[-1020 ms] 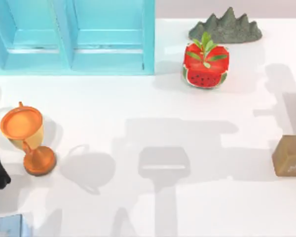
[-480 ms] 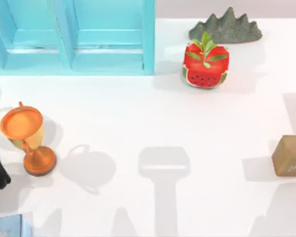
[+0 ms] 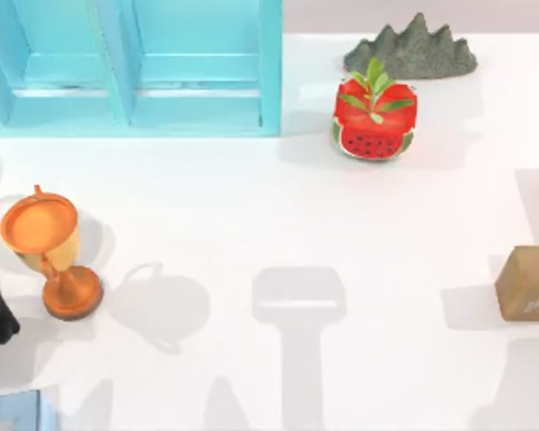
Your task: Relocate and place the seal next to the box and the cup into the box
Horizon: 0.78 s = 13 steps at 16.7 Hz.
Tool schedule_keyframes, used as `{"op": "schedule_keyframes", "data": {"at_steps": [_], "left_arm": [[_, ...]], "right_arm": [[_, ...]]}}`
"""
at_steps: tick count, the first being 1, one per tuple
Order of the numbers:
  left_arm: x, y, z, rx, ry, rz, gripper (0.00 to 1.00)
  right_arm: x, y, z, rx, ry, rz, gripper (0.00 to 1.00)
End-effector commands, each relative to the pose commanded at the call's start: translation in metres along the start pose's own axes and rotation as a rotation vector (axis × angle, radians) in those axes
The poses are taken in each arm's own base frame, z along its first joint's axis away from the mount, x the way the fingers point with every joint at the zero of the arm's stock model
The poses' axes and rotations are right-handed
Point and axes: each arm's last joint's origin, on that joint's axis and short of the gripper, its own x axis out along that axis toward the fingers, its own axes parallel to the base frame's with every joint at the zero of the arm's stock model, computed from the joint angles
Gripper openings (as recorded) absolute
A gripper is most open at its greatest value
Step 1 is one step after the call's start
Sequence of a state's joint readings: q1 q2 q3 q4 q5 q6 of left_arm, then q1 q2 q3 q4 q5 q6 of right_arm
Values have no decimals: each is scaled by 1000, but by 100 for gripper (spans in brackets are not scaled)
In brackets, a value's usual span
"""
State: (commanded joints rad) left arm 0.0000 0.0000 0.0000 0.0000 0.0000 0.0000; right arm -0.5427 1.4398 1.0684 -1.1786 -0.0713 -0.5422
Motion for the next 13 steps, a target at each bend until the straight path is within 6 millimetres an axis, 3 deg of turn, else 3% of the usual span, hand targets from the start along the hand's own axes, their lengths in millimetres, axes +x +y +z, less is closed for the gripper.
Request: {"op": "schedule_keyframes", "data": {"at_steps": [8, 13], "left_arm": [[0, 0, 0, 0, 0, 0, 100], [0, 0, 0, 0, 0, 0, 100]], "right_arm": [[18, -8, 10, -79, -117, 20, 0], [41, -9, 5, -37, -89, 23, 0]]}}
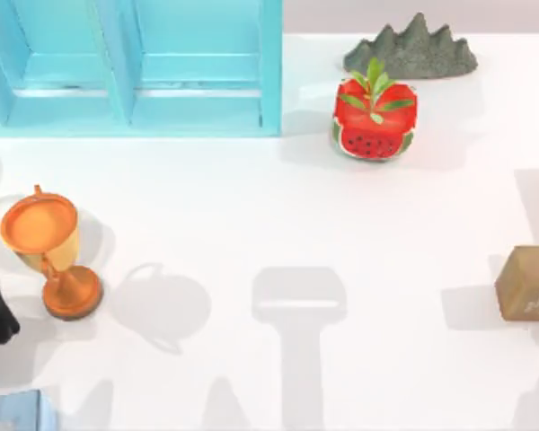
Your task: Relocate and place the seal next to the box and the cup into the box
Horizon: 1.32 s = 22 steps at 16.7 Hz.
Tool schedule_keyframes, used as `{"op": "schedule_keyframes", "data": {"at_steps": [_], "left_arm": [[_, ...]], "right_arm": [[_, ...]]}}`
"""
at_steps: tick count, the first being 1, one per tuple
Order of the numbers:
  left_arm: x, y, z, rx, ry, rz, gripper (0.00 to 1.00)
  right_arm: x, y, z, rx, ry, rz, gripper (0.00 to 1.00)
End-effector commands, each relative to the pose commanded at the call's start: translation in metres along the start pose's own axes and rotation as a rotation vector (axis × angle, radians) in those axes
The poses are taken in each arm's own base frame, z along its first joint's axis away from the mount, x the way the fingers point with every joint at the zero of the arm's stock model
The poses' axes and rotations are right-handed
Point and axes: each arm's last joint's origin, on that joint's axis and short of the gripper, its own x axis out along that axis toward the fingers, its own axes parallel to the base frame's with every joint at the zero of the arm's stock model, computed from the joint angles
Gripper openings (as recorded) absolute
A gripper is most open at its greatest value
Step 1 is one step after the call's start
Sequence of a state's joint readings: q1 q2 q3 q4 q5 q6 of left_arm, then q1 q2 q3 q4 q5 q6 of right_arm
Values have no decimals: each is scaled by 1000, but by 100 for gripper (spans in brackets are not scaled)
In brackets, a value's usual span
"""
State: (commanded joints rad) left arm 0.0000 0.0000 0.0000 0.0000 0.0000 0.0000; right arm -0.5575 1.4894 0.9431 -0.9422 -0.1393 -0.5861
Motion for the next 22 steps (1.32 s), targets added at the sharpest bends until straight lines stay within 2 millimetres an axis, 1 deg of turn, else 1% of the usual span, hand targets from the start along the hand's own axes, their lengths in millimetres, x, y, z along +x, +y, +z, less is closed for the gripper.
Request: {"op": "schedule_keyframes", "data": {"at_steps": [4, 9, 22], "left_arm": [[0, 0, 0, 0, 0, 0, 100], [0, 0, 0, 0, 0, 0, 100], [0, 0, 0, 0, 0, 0, 100]], "right_arm": [[19, 0, -9, 40, 80, -19, 0], [20, 0, -10, 43, 87, -20, 0], [20, 0, -10, 43, 87, -20, 98]]}}
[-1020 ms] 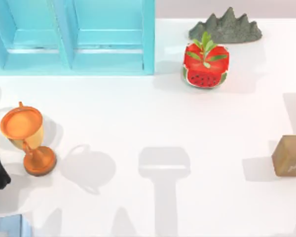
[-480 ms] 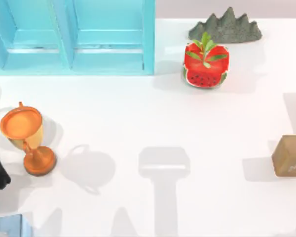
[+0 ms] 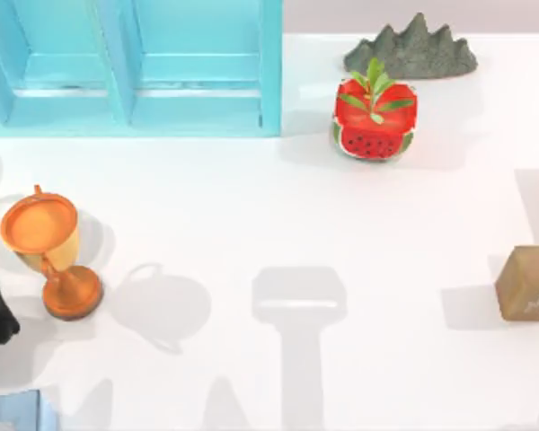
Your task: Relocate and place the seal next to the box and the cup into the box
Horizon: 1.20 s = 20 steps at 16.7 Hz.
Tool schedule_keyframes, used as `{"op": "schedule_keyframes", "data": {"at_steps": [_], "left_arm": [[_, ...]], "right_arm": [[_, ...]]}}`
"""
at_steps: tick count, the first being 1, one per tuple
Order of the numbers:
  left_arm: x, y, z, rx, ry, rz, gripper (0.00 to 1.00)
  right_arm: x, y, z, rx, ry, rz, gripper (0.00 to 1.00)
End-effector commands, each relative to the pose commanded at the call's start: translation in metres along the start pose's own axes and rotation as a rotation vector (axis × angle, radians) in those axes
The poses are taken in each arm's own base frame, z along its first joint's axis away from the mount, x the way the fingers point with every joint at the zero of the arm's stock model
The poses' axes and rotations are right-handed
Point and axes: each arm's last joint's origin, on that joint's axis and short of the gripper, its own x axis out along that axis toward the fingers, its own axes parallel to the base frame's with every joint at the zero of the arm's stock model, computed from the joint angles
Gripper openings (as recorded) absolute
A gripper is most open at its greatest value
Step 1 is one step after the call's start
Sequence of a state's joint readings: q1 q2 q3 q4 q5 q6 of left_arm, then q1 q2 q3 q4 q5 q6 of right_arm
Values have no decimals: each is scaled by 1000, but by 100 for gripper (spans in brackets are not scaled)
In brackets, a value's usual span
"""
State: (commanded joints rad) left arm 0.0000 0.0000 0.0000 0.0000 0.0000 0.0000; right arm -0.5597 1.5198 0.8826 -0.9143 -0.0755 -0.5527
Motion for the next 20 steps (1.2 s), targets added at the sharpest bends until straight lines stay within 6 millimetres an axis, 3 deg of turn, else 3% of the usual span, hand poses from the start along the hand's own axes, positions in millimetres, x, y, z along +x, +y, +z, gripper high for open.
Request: {"op": "schedule_keyframes", "data": {"at_steps": [11, 20], "left_arm": [[0, 0, 0, 0, 0, 0, 100], [0, 0, 0, 0, 0, 0, 100]], "right_arm": [[-3, -1, 1, 2, -1, 0, 100], [-50, -1, 8, 0, 3, 3, 100]]}}
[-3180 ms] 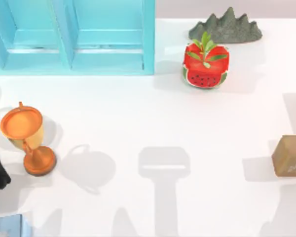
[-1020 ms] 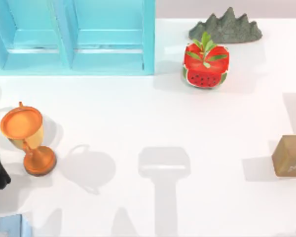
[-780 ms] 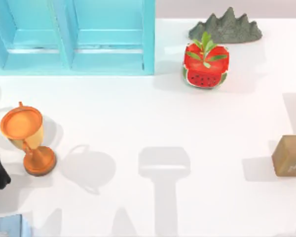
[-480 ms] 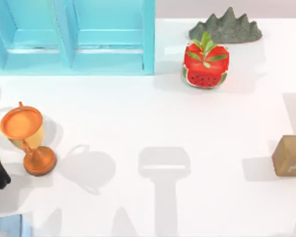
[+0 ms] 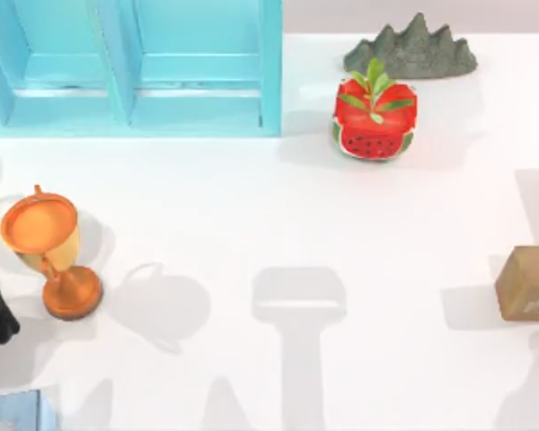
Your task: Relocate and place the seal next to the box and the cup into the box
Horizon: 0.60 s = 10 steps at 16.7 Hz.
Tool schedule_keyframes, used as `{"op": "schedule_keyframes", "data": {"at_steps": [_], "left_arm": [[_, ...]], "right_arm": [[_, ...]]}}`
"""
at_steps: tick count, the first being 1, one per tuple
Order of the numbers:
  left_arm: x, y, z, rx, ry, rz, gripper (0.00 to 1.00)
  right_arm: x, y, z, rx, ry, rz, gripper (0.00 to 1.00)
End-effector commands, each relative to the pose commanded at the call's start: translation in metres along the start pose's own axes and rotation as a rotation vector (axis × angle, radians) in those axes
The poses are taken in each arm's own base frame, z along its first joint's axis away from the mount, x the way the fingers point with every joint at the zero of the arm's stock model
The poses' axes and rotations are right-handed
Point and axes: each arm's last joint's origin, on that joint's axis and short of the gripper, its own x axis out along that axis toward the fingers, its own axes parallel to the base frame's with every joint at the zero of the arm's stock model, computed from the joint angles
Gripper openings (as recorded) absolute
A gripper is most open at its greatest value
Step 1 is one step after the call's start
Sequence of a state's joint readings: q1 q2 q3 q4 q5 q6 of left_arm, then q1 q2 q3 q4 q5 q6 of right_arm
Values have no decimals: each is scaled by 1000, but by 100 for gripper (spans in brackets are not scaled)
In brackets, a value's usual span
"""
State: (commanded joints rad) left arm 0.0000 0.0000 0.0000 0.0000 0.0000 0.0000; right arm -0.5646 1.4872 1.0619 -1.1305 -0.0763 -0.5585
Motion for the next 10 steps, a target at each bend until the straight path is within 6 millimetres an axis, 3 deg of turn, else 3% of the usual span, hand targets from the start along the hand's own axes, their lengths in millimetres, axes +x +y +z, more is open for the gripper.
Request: {"op": "schedule_keyframes", "data": {"at_steps": [10], "left_arm": [[0, 0, 0, 0, 0, 0, 100]], "right_arm": [[-49, 7, -2, -1, -4, -3, 100]]}}
